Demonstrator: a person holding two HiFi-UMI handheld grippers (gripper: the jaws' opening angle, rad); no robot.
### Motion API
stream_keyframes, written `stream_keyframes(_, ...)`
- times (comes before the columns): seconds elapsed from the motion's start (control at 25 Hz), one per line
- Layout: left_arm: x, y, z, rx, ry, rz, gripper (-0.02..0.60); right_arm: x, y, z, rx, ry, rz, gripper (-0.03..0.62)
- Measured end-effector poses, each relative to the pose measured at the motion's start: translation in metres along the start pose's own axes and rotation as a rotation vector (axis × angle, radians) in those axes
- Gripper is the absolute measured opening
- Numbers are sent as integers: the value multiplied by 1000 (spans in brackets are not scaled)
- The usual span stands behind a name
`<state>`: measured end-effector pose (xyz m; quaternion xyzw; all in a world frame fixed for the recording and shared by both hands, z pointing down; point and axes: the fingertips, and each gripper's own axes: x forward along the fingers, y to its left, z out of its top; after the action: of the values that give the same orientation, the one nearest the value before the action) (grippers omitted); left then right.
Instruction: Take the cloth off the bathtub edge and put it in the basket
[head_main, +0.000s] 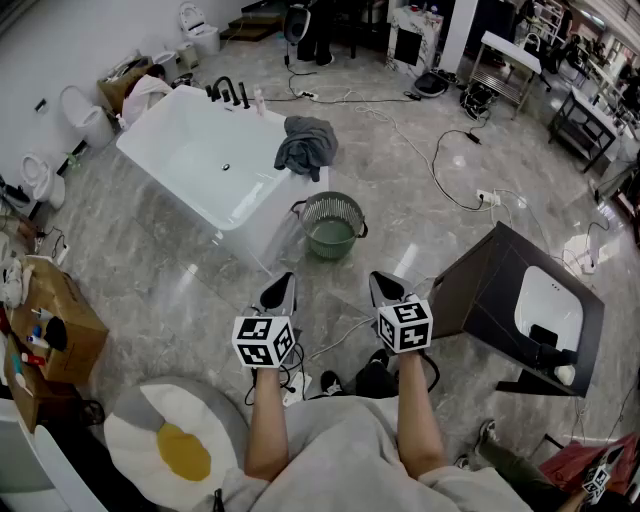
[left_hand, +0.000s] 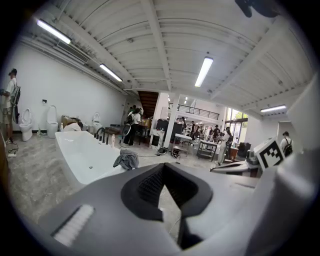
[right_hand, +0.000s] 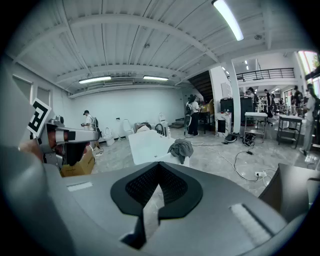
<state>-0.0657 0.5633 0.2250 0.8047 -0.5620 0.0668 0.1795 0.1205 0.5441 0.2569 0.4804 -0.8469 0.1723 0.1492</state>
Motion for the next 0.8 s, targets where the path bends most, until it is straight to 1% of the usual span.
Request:
stream_keyframes(0.16,16,-8,-5,33,-8,-15,55,7,-15,1,0,-11,4,-5)
stream_keyframes(0.32,35,-9,-9,43,6,-3,55,17,-32,2,5,-13,3,-5)
stream_keyframes(0.44,51,-7,-7,39,12,13,56,29,-46,8,54,-36,40,-5)
stream_keyframes(0.56,76,-4,3,58,26,22,57,48,-66,21,109,-52,75,-5)
stream_keyframes(0.64,94,-1,15,67,30,33,57,63,-80,32,106,-50,89,-5)
stream_keyframes(0.8,125,-1,46,56,-3,62,56,84,-111,58,72,-46,91,-5)
